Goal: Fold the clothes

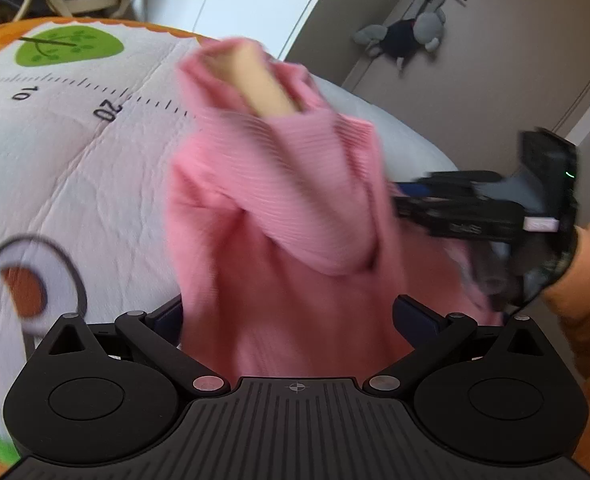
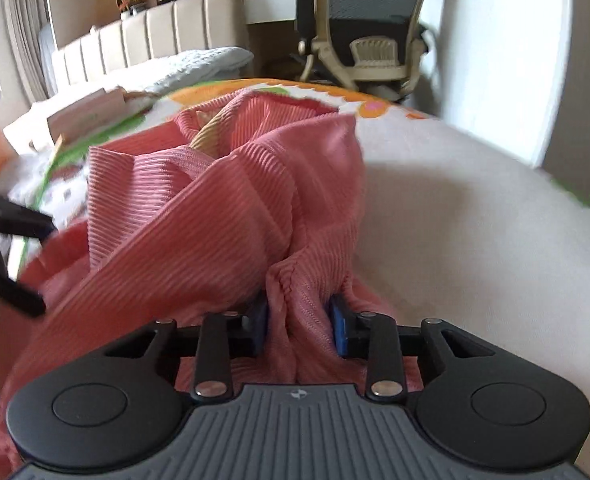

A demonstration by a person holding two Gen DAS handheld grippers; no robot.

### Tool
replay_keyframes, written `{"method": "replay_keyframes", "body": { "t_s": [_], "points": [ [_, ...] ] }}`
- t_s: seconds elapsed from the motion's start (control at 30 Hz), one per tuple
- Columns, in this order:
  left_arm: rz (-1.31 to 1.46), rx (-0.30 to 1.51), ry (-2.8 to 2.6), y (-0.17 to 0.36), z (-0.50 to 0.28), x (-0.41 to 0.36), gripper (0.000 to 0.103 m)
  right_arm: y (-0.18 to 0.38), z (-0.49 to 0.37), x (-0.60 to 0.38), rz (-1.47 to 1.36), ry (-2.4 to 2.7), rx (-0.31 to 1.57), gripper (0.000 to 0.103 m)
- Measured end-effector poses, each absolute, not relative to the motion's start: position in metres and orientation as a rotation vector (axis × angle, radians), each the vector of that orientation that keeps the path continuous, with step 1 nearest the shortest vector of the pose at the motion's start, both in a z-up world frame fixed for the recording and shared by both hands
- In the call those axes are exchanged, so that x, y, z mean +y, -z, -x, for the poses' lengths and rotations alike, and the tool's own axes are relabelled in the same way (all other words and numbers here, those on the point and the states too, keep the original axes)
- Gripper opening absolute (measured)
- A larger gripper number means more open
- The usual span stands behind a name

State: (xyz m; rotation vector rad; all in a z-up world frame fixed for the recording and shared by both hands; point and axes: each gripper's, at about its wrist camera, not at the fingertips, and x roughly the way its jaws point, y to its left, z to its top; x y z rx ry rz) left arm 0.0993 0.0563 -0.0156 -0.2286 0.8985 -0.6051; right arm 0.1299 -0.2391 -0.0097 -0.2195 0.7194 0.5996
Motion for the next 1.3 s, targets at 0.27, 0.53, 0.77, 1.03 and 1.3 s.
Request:
{"method": "replay_keyframes", "body": {
  "t_s": [0.27,0.53,0.77,1.03,1.3],
  "points": [
    [0.181,0.959,0.507,0.003,-0.104,0.038,0.103,-0.035,-0.028,-0.241,0.258,-0.967,0.660,0.055],
    [0.073,0.785,0.391,-0.041,-0.089,0.049,0.103,0.008,0.017,-0.209,0.405,-0.997,0.692,0.022],
    [-0.123,0.616,0.494,-0.073,-0.082,0.011,0.103,-0.084,-0.064,-0.305,0.217,-0.475,0.333,0.020],
    [-0.349,0.584,0.576,-0.038,-0.103,-0.071,0.103,-0.052,-0.139,-0.344,0.180,-0.150,0.375,0.021],
    [-0.406,0.562,0.582,-0.029,-0.134,-0.093,0.103,0.007,-0.194,-0.356,0.172,-0.018,0.527,0.026]
  ]
}}
